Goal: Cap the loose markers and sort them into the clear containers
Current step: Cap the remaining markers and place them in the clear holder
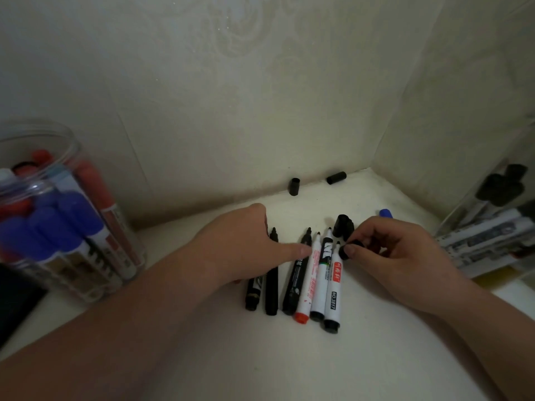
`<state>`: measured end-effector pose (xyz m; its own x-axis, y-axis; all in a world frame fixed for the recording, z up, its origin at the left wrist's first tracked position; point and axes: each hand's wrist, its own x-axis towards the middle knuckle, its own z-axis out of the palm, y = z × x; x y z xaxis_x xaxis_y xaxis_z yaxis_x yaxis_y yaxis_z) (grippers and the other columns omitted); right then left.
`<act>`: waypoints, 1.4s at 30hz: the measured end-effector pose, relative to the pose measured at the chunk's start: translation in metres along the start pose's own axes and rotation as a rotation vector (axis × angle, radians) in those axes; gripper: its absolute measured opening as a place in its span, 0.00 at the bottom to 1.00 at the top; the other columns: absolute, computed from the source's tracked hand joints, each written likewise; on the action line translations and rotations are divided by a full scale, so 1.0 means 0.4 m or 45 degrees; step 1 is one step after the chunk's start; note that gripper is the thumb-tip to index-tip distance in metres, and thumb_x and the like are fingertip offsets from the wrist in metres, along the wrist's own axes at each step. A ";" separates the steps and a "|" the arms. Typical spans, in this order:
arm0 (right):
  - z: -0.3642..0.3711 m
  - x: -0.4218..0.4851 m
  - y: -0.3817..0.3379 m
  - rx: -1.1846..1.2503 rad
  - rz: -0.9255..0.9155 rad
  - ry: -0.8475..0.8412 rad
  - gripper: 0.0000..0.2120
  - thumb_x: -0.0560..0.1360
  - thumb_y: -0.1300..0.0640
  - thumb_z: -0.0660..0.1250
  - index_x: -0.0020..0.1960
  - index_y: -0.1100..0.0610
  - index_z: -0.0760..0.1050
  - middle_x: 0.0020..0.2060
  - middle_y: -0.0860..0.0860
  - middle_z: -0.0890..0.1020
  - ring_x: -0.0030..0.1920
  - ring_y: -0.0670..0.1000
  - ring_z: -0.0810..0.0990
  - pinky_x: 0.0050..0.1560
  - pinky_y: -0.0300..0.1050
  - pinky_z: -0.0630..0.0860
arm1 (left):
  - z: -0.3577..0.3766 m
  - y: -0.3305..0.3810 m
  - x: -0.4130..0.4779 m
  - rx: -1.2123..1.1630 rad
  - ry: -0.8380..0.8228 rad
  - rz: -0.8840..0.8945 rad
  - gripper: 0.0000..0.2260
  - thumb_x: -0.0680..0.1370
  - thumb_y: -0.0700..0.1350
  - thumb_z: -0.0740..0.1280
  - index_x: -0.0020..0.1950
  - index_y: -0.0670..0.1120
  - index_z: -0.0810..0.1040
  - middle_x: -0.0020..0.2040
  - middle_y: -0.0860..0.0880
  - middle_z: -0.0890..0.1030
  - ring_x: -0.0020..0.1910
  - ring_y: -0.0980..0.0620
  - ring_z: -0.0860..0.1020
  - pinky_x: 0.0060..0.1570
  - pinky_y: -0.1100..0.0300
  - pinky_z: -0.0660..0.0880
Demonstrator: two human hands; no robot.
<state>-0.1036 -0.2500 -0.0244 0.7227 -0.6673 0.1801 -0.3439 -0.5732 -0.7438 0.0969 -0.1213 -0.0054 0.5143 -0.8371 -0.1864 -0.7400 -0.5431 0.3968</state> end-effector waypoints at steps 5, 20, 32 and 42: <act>-0.001 0.001 -0.003 0.014 0.015 -0.017 0.04 0.73 0.58 0.74 0.40 0.51 0.81 0.33 0.49 0.81 0.29 0.42 0.74 0.30 0.33 0.70 | -0.010 -0.007 0.007 -0.027 -0.061 -0.002 0.28 0.65 0.72 0.72 0.45 0.50 0.69 0.40 0.52 0.75 0.34 0.55 0.72 0.32 0.58 0.71; -0.004 0.001 0.008 0.040 0.005 -0.022 0.05 0.73 0.56 0.74 0.40 0.49 0.81 0.33 0.48 0.81 0.30 0.44 0.75 0.31 0.36 0.72 | -0.033 -0.034 0.027 -0.503 -0.184 -0.082 0.13 0.77 0.47 0.73 0.46 0.43 0.71 0.33 0.41 0.77 0.22 0.49 0.76 0.27 0.51 0.81; -0.004 0.001 0.010 0.046 0.008 -0.028 0.05 0.73 0.56 0.75 0.40 0.48 0.82 0.33 0.48 0.81 0.31 0.44 0.75 0.31 0.37 0.72 | -0.033 -0.047 0.024 -0.195 0.011 0.034 0.11 0.72 0.46 0.73 0.47 0.52 0.71 0.45 0.49 0.81 0.40 0.50 0.81 0.43 0.51 0.81; -0.013 0.014 -0.005 0.957 0.055 0.060 0.11 0.64 0.50 0.77 0.42 0.56 0.85 0.28 0.54 0.78 0.24 0.51 0.69 0.22 0.40 0.68 | -0.011 -0.023 0.013 -1.001 0.053 0.397 0.08 0.74 0.36 0.74 0.47 0.49 0.83 0.38 0.47 0.86 0.36 0.46 0.86 0.44 0.50 0.83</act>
<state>-0.1020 -0.2553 -0.0185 0.6859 -0.7109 0.1558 0.1425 -0.0787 -0.9867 0.1082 -0.1206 -0.0061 0.3633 -0.9296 0.0623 -0.3419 -0.0709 0.9371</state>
